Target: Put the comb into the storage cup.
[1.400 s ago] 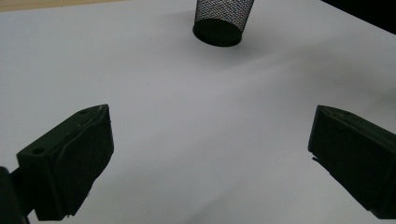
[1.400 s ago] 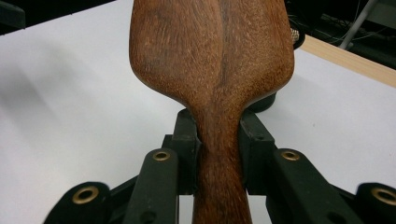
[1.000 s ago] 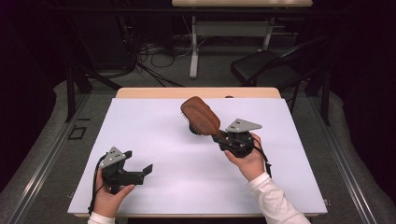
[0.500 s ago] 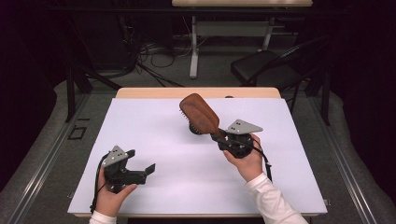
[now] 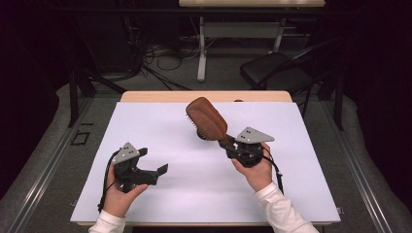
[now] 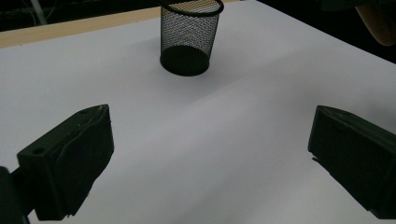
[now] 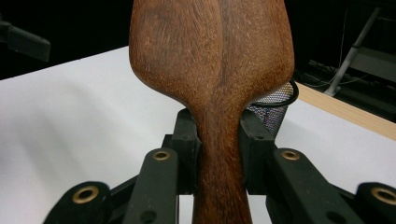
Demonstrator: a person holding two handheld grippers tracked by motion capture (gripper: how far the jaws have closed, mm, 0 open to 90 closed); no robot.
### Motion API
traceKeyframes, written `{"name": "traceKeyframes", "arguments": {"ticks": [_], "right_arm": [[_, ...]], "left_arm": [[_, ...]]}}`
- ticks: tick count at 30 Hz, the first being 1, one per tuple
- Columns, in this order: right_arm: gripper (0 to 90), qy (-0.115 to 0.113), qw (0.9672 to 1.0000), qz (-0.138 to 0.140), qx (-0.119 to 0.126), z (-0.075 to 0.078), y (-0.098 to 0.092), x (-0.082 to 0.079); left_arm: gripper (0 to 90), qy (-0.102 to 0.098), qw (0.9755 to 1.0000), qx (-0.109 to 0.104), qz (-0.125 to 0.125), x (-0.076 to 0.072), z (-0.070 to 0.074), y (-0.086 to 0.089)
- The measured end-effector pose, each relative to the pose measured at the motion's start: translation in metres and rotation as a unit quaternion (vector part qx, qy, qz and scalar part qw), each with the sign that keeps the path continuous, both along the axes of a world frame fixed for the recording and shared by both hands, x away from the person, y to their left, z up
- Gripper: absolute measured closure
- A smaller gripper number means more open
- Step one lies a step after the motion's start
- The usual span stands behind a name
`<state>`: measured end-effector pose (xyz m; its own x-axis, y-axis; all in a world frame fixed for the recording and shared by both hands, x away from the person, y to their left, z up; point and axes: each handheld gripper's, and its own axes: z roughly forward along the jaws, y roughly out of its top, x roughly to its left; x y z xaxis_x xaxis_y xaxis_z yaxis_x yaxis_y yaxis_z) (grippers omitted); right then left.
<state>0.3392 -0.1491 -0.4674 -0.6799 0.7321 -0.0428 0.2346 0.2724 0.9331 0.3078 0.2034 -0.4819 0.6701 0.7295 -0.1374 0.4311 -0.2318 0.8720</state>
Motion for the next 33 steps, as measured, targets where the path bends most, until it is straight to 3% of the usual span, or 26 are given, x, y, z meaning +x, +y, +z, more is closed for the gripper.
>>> {"name": "traceKeyframes", "arguments": {"ticks": [7,20,25,33], "right_arm": [[71.3,-0.002,1.0000,0.004,0.001,0.000,0.002,-0.001],[71.3,-0.009,0.9999,0.005,0.003,-0.001,0.003,-0.003],[71.3,-0.011,0.9999,0.006,0.004,-0.002,0.004,-0.003],[71.3,-0.010,0.9999,0.007,0.002,-0.004,0.007,-0.004]], "left_arm": [[0.4,-0.001,0.9999,-0.003,-0.010,0.011,0.013,-0.007],[0.4,0.019,0.9991,-0.031,-0.022,0.025,0.029,-0.024],[0.9,0.036,0.9972,-0.062,-0.022,0.031,0.035,-0.026],[1.8,0.053,0.9941,-0.093,-0.017,0.040,0.046,-0.026]]}}
